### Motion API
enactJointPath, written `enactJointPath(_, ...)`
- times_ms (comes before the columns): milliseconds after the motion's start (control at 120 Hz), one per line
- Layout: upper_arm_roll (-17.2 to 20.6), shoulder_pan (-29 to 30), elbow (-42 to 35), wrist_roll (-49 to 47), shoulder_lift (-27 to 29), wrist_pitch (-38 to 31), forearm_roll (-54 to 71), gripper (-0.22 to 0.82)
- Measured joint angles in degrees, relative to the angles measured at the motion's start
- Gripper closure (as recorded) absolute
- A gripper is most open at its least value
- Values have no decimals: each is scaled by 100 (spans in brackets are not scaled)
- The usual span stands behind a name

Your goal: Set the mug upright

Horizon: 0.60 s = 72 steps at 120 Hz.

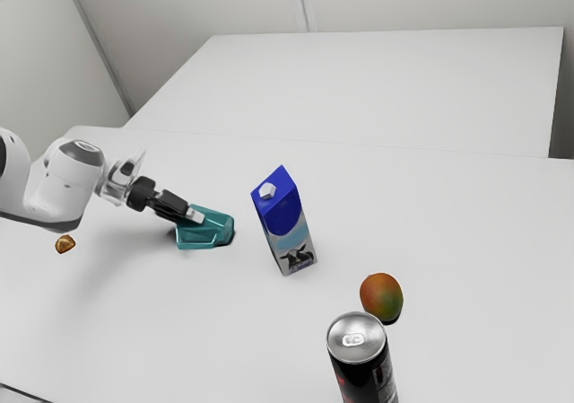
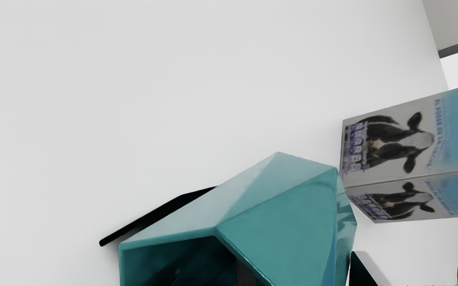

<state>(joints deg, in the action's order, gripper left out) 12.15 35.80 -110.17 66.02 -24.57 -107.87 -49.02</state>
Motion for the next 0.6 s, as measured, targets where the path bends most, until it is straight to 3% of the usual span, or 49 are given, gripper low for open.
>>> enactJointPath(167, 8, -3, 12, 178, 27, 91, 6, 62)
enactJointPath(600, 85, -84, -50, 459, 552, 279, 121, 77)
